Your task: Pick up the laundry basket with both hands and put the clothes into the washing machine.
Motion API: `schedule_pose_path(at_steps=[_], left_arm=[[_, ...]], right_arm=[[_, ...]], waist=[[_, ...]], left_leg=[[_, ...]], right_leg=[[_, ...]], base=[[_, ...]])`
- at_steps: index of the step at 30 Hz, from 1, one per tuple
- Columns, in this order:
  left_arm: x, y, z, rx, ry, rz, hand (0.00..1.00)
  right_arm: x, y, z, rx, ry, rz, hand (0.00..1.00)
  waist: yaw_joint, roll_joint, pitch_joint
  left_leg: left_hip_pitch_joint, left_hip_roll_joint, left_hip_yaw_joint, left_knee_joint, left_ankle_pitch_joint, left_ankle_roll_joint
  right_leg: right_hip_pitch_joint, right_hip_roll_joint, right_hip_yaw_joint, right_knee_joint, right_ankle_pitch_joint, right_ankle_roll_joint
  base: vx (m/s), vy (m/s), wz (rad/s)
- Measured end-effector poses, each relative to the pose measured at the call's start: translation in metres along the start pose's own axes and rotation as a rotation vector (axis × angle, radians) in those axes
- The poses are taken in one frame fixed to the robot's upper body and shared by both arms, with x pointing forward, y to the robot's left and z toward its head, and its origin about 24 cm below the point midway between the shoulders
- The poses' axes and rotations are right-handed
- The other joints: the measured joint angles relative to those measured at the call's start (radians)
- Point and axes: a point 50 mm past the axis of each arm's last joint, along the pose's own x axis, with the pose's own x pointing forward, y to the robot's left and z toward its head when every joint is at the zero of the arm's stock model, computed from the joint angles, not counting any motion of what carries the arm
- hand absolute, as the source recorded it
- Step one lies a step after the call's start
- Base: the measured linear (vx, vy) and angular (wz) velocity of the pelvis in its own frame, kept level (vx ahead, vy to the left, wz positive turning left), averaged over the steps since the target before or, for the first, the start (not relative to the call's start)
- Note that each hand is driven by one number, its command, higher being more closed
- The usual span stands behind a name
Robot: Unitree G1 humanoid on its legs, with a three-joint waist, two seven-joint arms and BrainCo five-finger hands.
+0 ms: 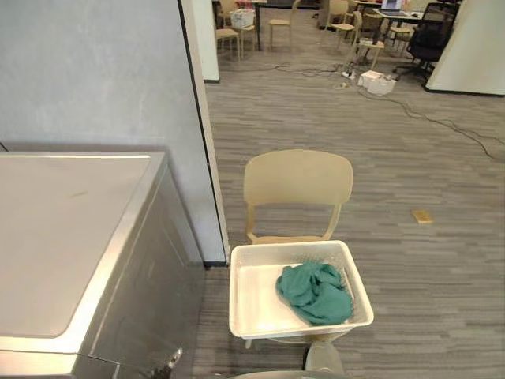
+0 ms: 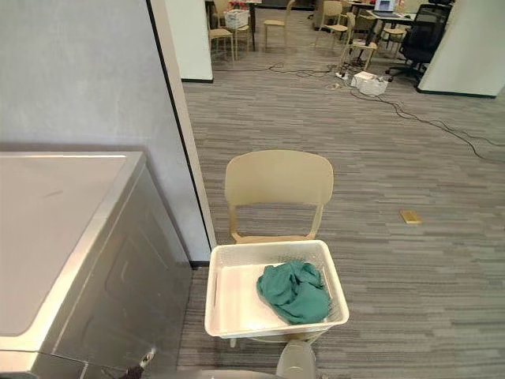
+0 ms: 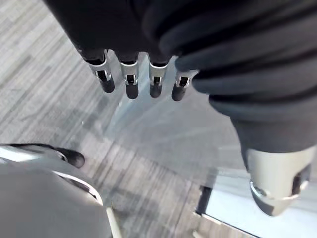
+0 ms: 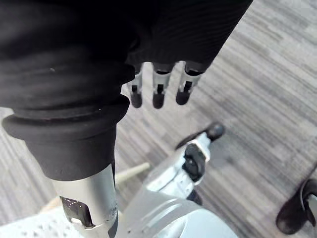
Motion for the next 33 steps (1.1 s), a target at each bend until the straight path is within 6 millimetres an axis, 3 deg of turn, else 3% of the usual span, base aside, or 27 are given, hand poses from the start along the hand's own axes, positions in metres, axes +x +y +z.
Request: schedule_pose_path(at_steps=[1,2,3,4,5,7,10,16,20,23,26,29,33], left_arm=[[0.000,-0.001,0.003,-0.004,-0.016,-0.003,0.00],[0.000,-0.009,0.004,0.016,-0.016,-0.024,0.00],[-0.001,-0.012,0.003,0.020,-0.016,-0.030,0.00],[-0.002,-0.018,0.000,0.025,-0.003,-0.051,0.00],[-0.004,-0.025,-0.004,0.030,0.005,-0.070,0.00],[-0.005,-0.029,-0.010,0.023,0.022,-0.078,0.00],[-0.006,-0.028,-0.011,0.024,0.027,-0.078,0.00],[-0.005,-0.026,-0.015,0.037,0.042,-0.074,0.00],[-0.006,-0.026,-0.016,0.047,0.039,-0.078,0.00],[-0.007,-0.025,-0.018,0.079,0.029,-0.077,0.00],[-0.008,-0.028,-0.015,0.120,0.011,-0.089,0.00],[-0.008,-0.033,-0.011,0.179,-0.019,-0.109,0.00],[-0.009,-0.039,-0.007,0.216,-0.048,-0.134,0.00]], right_arm=[[-0.002,-0.002,-0.010,0.006,0.030,-0.007,0.00],[-0.003,-0.006,-0.015,0.018,0.051,-0.020,0.00],[-0.003,-0.005,-0.016,0.022,0.055,-0.019,0.00],[-0.001,0.000,-0.010,0.019,0.048,-0.008,0.00],[0.002,-0.002,-0.001,0.017,0.025,-0.011,0.00],[0.004,-0.008,0.009,0.009,0.004,-0.025,0.00],[0.006,-0.009,0.021,0.029,-0.028,-0.026,0.00],[0.002,0.008,0.036,0.125,-0.119,0.034,0.00],[-0.020,0.007,0.068,0.159,-0.347,0.091,0.00],[-0.060,0.007,0.117,0.197,-0.654,0.126,0.00],[-0.086,0.011,0.147,0.203,-0.824,0.152,0.00],[-0.125,0.027,0.181,0.151,-1.057,0.195,0.00],[-0.147,0.053,0.199,0.117,-1.187,0.278,0.00]], waist=[[-0.005,-0.020,-0.015],[-0.004,-0.023,-0.036],[0.005,-0.017,-0.047],[0.012,0.005,-0.054],[0.010,0.036,-0.054],[0.004,0.060,-0.056],[-0.005,0.064,-0.056],[-0.005,0.060,-0.064],[-0.018,0.065,-0.064],[-0.038,0.068,-0.073],[-0.038,0.070,-0.078],[-0.035,0.070,-0.083],[-0.032,0.070,-0.088]], left_leg=[[-0.007,0.015,-0.016,-0.003,-0.004,-0.033],[-0.006,0.044,-0.016,-0.024,-0.002,-0.053],[-0.006,0.055,-0.001,-0.034,0.001,-0.063],[-0.003,0.093,0.006,-0.038,0.010,-0.075],[0.005,0.123,0.009,-0.051,0.027,-0.089],[0.012,0.149,0.005,-0.061,0.046,-0.106],[-0.003,0.160,-0.002,-0.074,0.075,-0.106],[-0.026,0.153,-0.008,-0.122,0.108,-0.111],[-0.047,0.145,0.005,-0.132,0.114,-0.109],[-0.044,0.146,0.029,-0.140,0.113,-0.109],[-0.043,0.146,0.053,-0.144,0.113,-0.109],[-0.044,0.145,0.073,-0.145,0.113,-0.109],[-0.061,0.142,0.072,-0.145,0.113,-0.109]], right_leg=[[0.058,0.017,0.044,-0.116,-0.002,0.069],[0.108,0.043,0.026,-0.225,-0.051,0.127],[0.125,0.058,0.007,-0.288,-0.075,0.111],[0.143,0.094,-0.011,-0.320,-0.058,0.099],[0.145,0.130,-0.014,-0.329,-0.049,0.089],[0.154,0.158,-0.032,-0.327,-0.052,0.081],[0.174,0.162,-0.075,-0.352,-0.051,0.070],[0.207,0.161,-0.103,-0.481,0.022,0.078],[0.224,0.156,-0.105,-0.558,0.077,0.079],[0.232,0.157,-0.100,-0.595,0.094,0.081],[0.228,0.158,-0.091,-0.607,0.102,0.083],[0.222,0.158,-0.082,-0.613,0.108,0.085],[0.222,0.158,-0.083,-0.652,0.130,0.086]], base=[[0.01,-0.388,0.21],[0.02,-0.373,-0.01],[0.05,-0.325,-0.33],[0.05,-0.241,-0.37],[0.04,-0.192,-0.22],[-0.01,-0.187,0.15],[-0.04,-0.120,0.39],[-0.03,0.021,0.14],[0.02,0.041,-0.02],[0.03,0.022,-0.09],[0.02,0.009,-0.13],[0.02,0.009,-0.08],[0.00,0.002,0.01]])
